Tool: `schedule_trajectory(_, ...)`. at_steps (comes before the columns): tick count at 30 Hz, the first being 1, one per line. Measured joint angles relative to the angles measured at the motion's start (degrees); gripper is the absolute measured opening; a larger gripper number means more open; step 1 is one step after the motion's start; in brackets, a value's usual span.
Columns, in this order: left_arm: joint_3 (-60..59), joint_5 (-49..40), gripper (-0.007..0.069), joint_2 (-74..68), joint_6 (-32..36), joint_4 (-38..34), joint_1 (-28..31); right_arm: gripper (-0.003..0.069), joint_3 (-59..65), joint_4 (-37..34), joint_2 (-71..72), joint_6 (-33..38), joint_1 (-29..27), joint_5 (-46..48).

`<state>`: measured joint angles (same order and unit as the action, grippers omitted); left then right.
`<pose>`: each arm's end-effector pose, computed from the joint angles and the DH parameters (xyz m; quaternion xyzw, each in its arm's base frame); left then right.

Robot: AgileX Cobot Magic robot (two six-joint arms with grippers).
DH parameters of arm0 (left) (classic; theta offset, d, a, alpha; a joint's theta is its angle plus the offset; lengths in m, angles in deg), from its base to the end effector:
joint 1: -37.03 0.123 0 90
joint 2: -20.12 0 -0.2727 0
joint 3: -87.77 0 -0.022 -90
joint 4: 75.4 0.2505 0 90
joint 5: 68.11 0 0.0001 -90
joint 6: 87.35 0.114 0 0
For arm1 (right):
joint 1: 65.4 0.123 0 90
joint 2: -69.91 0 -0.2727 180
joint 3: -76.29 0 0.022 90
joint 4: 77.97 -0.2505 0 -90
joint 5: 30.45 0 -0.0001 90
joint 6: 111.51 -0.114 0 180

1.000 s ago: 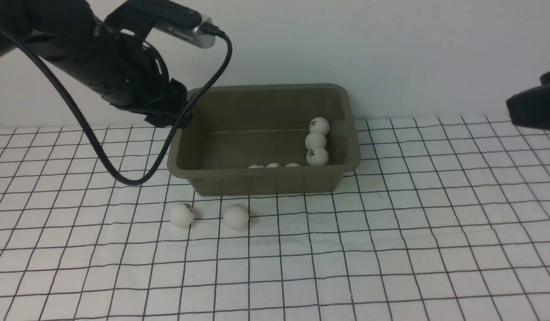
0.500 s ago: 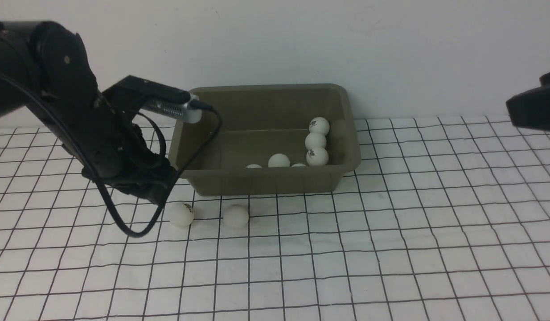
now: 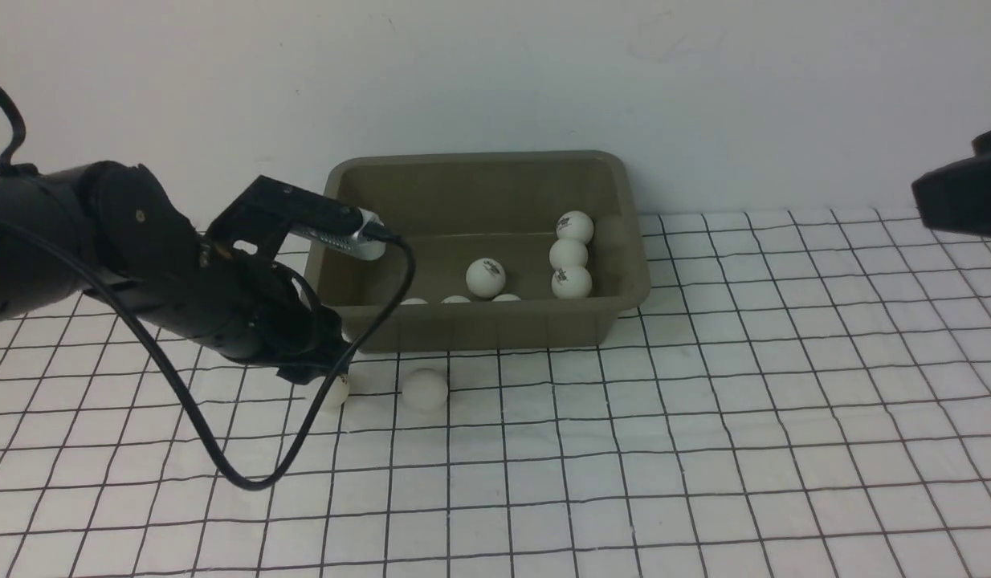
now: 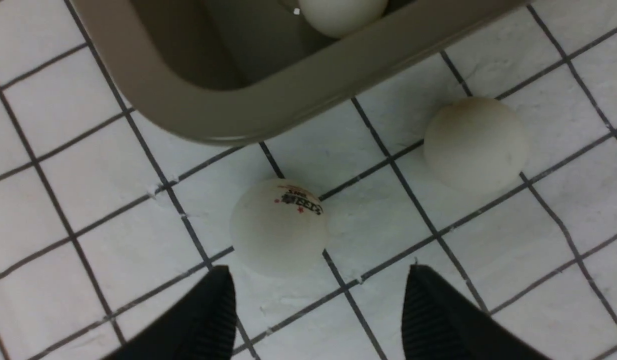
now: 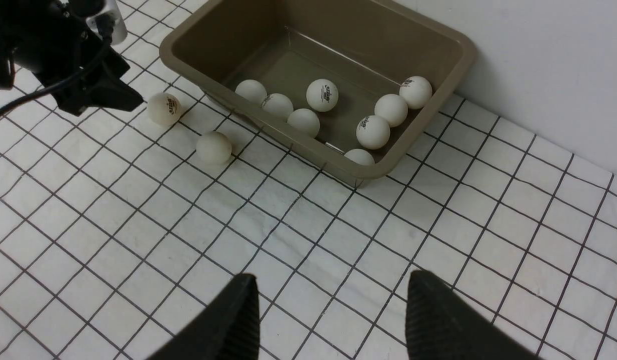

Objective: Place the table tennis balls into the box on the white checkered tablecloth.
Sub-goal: 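Reach for and grasp a ping pong ball on the table beside the basket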

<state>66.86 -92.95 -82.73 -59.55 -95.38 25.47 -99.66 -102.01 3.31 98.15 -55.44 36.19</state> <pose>0.3318 -0.0846 0.1730 0.1952 0.9371 -0.0740 0.2798 0.1847 0.0757 0.4018 -0.3019 0.8595 0.1441 0.3865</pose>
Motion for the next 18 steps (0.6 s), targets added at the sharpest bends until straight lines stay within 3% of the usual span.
schedule_trajectory(18, -0.32, 8.7, 0.0383, -10.41, 0.35, -0.5, 0.0, 0.037, 0.0, -0.05, 0.0, 0.0, 0.0, 0.02)
